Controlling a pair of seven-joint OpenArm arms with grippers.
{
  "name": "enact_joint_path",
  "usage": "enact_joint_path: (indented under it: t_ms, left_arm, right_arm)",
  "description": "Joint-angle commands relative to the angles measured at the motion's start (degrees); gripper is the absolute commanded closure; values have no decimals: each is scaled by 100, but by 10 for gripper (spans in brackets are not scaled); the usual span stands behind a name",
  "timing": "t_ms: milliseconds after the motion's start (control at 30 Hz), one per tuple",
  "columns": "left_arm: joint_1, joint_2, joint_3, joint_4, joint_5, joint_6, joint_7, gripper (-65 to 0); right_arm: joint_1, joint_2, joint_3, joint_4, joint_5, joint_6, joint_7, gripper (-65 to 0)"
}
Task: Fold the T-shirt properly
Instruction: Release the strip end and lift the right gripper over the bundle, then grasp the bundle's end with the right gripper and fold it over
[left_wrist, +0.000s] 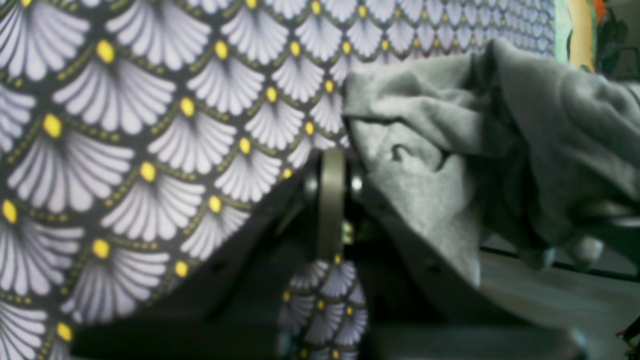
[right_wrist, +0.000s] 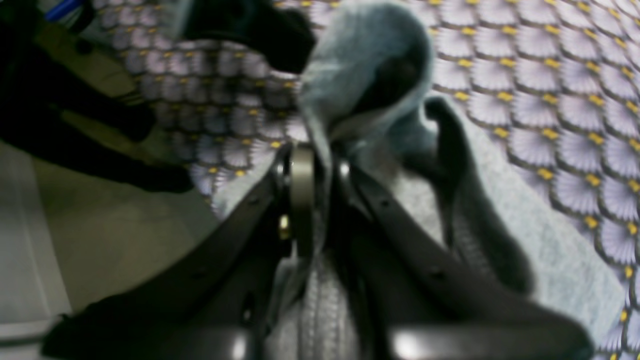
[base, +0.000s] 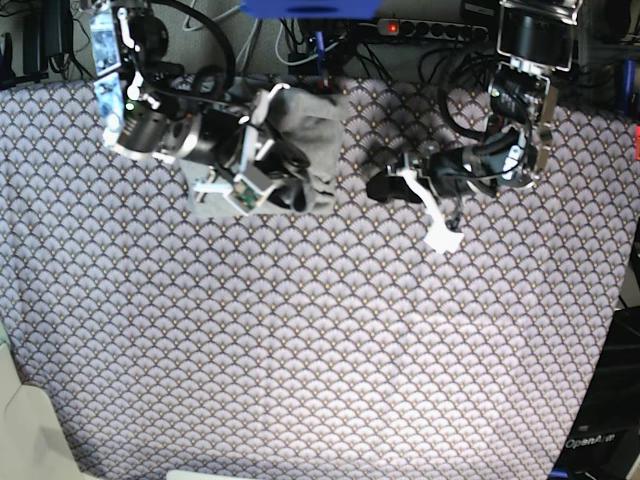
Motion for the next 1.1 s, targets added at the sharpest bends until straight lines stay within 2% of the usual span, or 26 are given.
enact_joint_path:
  t_ms: [0, 100, 267, 433, 533, 733, 967, 1067]
  left_arm:
    - [-86, -43, -44, 104, -111, -44, -103, 0]
    - [-86, -52, -61, 104, -111, -44, -94, 0]
    - [-86, -69, -61, 104, -93, -44, -103, 0]
    - [-86, -69, -61, 104, -75, -44, -103, 0]
    - [-86, -69, -61, 104, -67, -44, -103, 0]
    - [-86, -87, -61, 104, -67, -44, -111, 0]
    - [-86, -96, -61, 60, -67, -44, -111, 0]
    - [-86, -96, -61, 60, -67, -44, -111, 0]
  right_arm:
    - [58, -26, -53, 47, 151, 23, 150, -15]
    - [67, -158, -194, -129, 151, 23, 185, -15]
    - [383, -176, -431, -797, 160, 23, 203, -15]
    - [603, -184, -581, -902, 169, 23, 185, -16]
    - [682, -184, -669, -902, 178, 23, 142, -58]
    - [665, -184, -862, -902, 169, 23, 142, -216]
    - [700, -158, -1117, -858, 187, 23, 203, -225]
    - [805, -158, -1205, -507, 160, 23, 212, -210]
